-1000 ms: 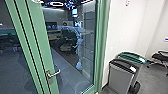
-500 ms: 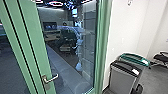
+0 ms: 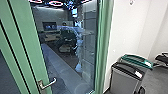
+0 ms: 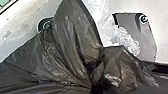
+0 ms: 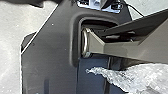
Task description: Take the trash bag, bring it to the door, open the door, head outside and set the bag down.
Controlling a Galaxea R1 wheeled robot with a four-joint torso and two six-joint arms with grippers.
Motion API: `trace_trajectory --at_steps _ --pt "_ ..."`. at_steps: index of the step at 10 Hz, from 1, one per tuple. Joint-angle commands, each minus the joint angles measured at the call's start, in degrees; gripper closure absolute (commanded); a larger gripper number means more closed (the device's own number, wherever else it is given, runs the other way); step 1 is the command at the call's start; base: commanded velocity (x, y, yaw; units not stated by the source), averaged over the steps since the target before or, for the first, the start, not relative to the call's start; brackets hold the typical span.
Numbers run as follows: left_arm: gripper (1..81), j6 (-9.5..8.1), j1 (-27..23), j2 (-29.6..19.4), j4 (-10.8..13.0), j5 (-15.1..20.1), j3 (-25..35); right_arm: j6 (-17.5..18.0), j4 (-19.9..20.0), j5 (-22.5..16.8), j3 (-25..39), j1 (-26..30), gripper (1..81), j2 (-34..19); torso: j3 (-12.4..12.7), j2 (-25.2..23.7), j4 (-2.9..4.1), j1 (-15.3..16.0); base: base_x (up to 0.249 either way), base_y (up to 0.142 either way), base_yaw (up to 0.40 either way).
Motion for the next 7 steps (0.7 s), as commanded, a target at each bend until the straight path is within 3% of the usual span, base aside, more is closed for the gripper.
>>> trace_trajectory --at_steps 1,7 --pt "81.1 0.25 -2.99 -0.1 -0.06 4.33 -0.01 -0.07 -0.19 -3.34 -0.07 2.28 1.0 0.34 0.0 0.0 0.0 0.0 0.123 0.0 0.0" --pt "81.1 0.25 -2.9 -0.1 -0.15 4.24 -0.1 -0.07 -0.1 -3.34 -0.07 2.2 1.0 0.51 0.0 0.02 0.0 0.02 0.012 0.0 0.0"
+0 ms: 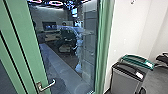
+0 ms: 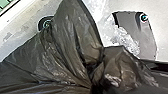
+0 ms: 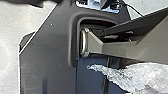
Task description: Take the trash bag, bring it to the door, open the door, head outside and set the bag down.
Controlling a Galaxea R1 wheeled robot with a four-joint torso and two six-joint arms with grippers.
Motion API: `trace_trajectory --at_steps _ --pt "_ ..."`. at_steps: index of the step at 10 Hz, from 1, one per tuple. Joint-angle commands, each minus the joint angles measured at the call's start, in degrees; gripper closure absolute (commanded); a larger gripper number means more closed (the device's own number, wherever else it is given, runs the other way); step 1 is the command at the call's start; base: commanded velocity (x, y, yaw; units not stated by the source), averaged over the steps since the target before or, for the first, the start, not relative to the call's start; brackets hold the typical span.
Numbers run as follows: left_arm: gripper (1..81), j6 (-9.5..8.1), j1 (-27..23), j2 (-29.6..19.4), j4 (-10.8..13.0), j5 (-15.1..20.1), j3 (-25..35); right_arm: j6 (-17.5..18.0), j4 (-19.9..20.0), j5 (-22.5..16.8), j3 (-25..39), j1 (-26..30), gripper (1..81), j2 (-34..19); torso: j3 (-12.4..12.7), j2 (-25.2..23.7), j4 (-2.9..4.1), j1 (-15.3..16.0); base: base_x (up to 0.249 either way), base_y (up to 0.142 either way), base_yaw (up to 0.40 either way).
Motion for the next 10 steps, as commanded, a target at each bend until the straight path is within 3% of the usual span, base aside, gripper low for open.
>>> trace_trajectory --at_steps 1,10 --pt "81.1 0.16 -3.05 0.04 -0.33 4.11 -0.1 -0.07 -0.1 -3.36 0.03 2.06 1.0 0.21 0.0 0.0 0.0 0.0 0.0 0.0 0.0" --pt "81.1 0.25 -3.05 -0.14 -0.06 4.11 -0.1 -0.07 -0.1 -3.36 0.03 2.06 1.0 0.21 0.0 0.0 0.0 -0.02 0.0 0.0 0.0"
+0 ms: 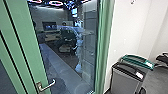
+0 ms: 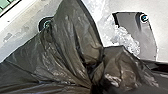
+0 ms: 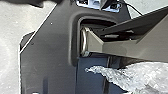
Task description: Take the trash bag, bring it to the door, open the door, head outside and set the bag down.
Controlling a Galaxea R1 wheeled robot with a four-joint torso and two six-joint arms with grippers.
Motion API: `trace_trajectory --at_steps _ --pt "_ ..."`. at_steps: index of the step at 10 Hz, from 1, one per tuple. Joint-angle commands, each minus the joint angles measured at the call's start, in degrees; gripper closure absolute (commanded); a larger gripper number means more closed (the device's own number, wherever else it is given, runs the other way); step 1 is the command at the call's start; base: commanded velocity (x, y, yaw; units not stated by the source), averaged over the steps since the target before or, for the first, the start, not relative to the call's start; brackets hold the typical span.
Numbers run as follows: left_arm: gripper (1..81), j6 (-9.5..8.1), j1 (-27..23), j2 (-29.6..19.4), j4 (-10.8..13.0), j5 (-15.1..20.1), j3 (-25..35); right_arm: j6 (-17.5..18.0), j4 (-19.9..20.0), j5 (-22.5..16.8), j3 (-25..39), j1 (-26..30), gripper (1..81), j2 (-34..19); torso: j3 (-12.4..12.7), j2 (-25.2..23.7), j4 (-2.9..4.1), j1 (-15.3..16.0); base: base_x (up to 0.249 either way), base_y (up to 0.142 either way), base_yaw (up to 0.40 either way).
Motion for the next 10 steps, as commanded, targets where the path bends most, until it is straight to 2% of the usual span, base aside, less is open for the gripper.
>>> trace_trajectory --at_steps 1,7,10 --pt "81.1 0.25 -3.05 -0.14 -0.06 4.24 -0.17 -0.07 -0.12 -3.38 0.03 2.06 1.0 0.21 0.0 0.0 0.0 0.0 0.0 0.0 0.092" --pt "81.1 0.42 -2.96 -0.58 -0.15 5.03 0.01 -0.15 0.05 -3.38 0.46 1.88 1.0 -0.49 0.0 0.0 -0.02 -0.02 0.0 0.0 0.306" --pt "81.1 0.42 -2.35 -3.04 -0.06 4.94 4.75 -0.24 0.41 -3.38 6.09 1.88 1.0 -3.84 0.0 0.0 -0.02 -0.02 0.0 0.0 0.308"
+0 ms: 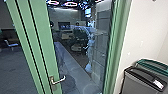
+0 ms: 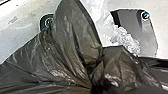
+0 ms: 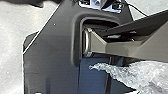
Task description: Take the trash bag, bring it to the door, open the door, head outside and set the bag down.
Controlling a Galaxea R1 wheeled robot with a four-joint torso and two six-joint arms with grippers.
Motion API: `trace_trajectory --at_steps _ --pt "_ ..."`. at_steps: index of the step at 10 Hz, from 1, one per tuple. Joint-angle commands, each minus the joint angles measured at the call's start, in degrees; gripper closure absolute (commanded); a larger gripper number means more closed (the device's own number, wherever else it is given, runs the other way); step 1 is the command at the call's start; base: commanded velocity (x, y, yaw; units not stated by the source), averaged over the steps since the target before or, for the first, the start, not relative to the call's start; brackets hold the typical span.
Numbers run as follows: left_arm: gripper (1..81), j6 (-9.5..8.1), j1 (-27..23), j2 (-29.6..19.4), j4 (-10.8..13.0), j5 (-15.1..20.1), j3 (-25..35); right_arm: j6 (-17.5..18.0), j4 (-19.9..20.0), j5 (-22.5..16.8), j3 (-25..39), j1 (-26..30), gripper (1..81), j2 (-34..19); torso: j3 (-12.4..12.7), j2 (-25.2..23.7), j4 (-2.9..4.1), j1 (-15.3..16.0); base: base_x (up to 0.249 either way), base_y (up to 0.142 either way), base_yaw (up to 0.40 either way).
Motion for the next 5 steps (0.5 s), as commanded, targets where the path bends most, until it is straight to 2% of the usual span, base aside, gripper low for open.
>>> trace_trajectory --at_steps 1,2,5 --pt "81.1 0.37 -2.33 -3.35 -0.15 4.09 6.21 -0.24 0.47 -3.49 7.78 1.96 1.0 -4.38 0.0 0.0 0.0 0.0 0.0 0.0 0.308" --pt "81.1 0.37 -2.15 -4.15 -0.06 4.09 7.46 -0.24 0.47 -3.57 9.92 1.96 1.0 -5.63 0.0 0.0 0.0 0.0 0.0 0.0 0.308" --pt "81.1 0.64 -1.89 -4.5 -0.06 4.26 7.99 -0.16 0.21 -3.57 10.09 1.96 1.0 -5.72 0.0 0.0 0.0 0.0 0.0 0.0 0.308"
